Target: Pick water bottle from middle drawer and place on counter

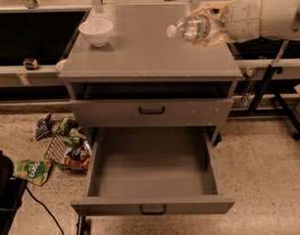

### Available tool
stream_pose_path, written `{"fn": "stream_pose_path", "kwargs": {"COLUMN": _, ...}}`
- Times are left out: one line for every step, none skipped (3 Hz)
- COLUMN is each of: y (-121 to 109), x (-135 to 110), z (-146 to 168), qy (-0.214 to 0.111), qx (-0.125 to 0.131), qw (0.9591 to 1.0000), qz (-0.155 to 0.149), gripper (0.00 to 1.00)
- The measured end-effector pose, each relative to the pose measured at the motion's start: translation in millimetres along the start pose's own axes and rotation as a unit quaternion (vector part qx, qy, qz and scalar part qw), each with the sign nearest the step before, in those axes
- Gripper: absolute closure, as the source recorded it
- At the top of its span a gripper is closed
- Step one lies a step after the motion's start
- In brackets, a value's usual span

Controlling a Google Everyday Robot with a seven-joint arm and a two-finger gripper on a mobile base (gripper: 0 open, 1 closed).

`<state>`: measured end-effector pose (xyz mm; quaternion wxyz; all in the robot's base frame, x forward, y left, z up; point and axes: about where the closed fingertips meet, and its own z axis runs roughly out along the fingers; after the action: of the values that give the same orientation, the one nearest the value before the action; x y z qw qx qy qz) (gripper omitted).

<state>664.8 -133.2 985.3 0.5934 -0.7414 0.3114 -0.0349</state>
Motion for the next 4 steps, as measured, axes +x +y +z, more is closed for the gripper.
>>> {"fn": "stream_pose_path", "kwargs": {"y": 19.3, "x": 30.0, "z": 37.6, "qy": 0.014, "qx": -0.024, "qw": 0.9961, "qz": 0.083, "gripper": 1.00}}
{"fn": "stream_pose_path", "kwargs": {"y": 40.6, "x": 54.7, "z": 66.0, "qy": 0.018, "qx": -0.043, "qw": 0.9861, "qz": 0.159, "gripper": 1.00}}
{"fn": "stream_pose_path", "kwargs": {"y": 57.7, "x": 78.9, "z": 85.5, "qy": 0.013, "qx": -0.053, "qw": 0.9751, "qz": 0.215, "gripper": 1.00}}
{"fn": "stream_pose_path", "kwargs": {"y": 71.0, "x": 100.5, "z": 98.8, "qy": 0.005, "qx": -0.068, "qw": 0.9643, "qz": 0.256, "gripper": 1.00}}
